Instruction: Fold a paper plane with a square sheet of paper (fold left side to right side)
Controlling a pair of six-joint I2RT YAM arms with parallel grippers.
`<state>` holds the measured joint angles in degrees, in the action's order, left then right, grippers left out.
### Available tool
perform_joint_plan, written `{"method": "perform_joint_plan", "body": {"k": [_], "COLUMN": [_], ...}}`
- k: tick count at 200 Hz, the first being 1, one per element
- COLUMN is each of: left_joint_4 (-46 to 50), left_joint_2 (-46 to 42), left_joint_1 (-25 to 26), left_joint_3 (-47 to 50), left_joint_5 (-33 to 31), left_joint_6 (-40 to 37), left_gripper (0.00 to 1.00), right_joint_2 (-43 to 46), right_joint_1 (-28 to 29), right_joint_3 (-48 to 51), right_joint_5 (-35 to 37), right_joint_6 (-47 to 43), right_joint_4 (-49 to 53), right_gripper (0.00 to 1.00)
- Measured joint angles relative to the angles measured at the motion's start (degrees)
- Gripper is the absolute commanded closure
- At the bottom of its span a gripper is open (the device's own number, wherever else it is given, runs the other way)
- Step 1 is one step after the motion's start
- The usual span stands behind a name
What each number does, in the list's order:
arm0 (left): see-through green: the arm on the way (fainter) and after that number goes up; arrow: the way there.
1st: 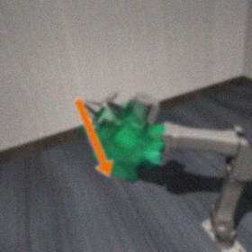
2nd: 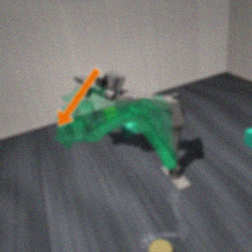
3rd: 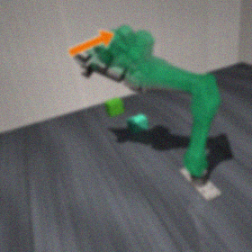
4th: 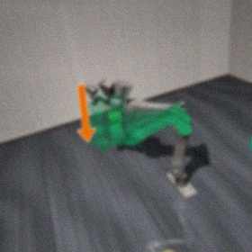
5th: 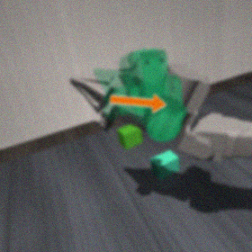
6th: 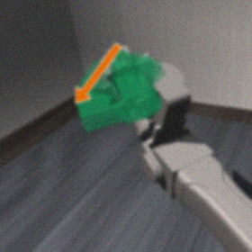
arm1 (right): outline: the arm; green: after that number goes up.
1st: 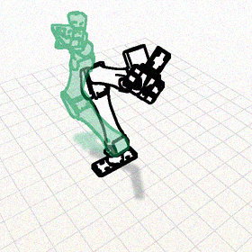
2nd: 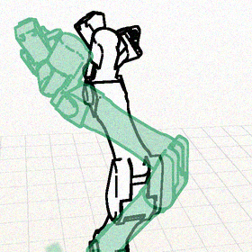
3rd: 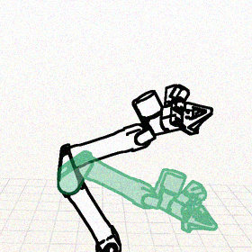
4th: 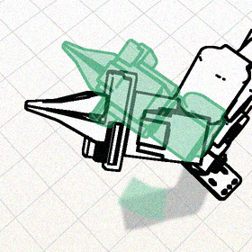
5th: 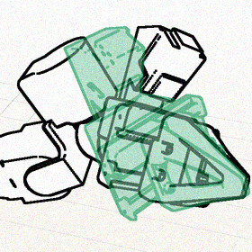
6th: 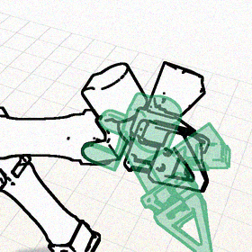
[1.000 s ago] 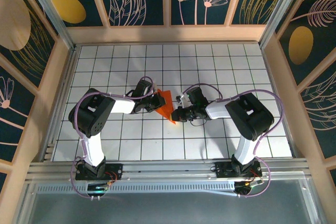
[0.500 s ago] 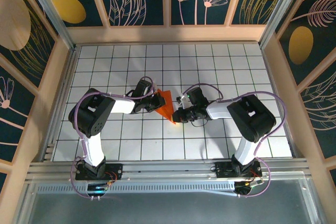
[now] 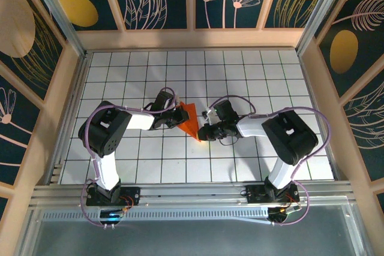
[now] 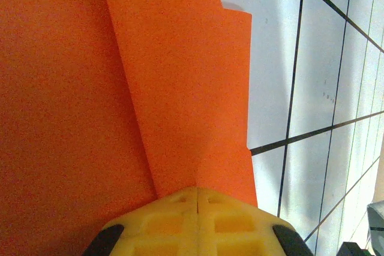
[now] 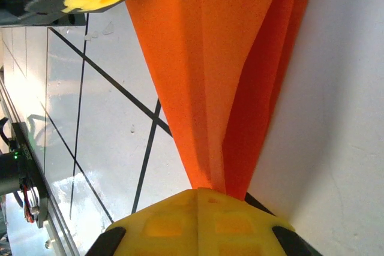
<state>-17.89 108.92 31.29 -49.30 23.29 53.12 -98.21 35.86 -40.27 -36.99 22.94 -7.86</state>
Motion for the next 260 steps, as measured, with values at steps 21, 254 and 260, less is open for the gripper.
{"method": "perform_joint_plan", "body": {"k": [21, 254, 260], "left_joint_4": [0.0, 0.0, 0.0], "left_joint_2": [0.0, 0.0, 0.0], "left_joint_1": [0.0, 0.0, 0.0], "left_joint_3": [0.0, 0.0, 0.0], "left_joint_5": [0.0, 0.0, 0.0], "left_joint_6": [0.0, 0.0, 0.0], "left_gripper": [1.00, 1.00, 1.00], "right_joint_2": [1.2, 1.0, 1.0], "right_joint_1": [0.0, 0.1, 0.0], "right_joint_3": [0.0, 3.4, 3.4], "right_joint_5": [-0.5, -2.1, -2.1], "right_joint_6": [0.5, 2.9, 2.9], "right_joint_4": [0.0, -2.7, -2.7], "right_gripper": [1.00, 1.00, 1.00]}}
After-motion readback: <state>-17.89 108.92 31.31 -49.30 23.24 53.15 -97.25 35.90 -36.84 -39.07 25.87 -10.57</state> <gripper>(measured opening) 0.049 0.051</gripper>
